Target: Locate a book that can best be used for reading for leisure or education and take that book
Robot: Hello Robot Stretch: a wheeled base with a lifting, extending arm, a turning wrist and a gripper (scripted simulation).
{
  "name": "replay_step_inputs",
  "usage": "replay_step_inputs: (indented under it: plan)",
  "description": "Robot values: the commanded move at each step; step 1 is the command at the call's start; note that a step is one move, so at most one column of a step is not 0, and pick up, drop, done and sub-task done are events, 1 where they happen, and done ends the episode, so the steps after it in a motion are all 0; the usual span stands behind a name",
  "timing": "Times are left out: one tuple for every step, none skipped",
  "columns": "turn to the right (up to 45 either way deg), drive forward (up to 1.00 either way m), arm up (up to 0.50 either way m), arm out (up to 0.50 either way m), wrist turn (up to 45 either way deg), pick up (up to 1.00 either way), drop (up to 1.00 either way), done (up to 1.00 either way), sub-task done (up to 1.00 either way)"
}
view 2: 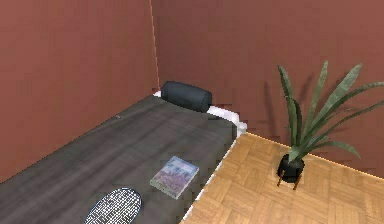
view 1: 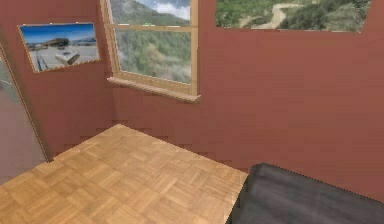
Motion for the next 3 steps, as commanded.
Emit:
replay_step_inputs:
  plan:
    - [0.0,0.0,0.0,0.46,0.0,0.0,0.0,0.0,0.0]
    - [0.0,0.0,0.0,0.0,45.0,0.0,0.0,0.0,0.0]
    - [0.0,0.0,0.0,0.0,45.0,0.0,0.0,0.0,0.0]
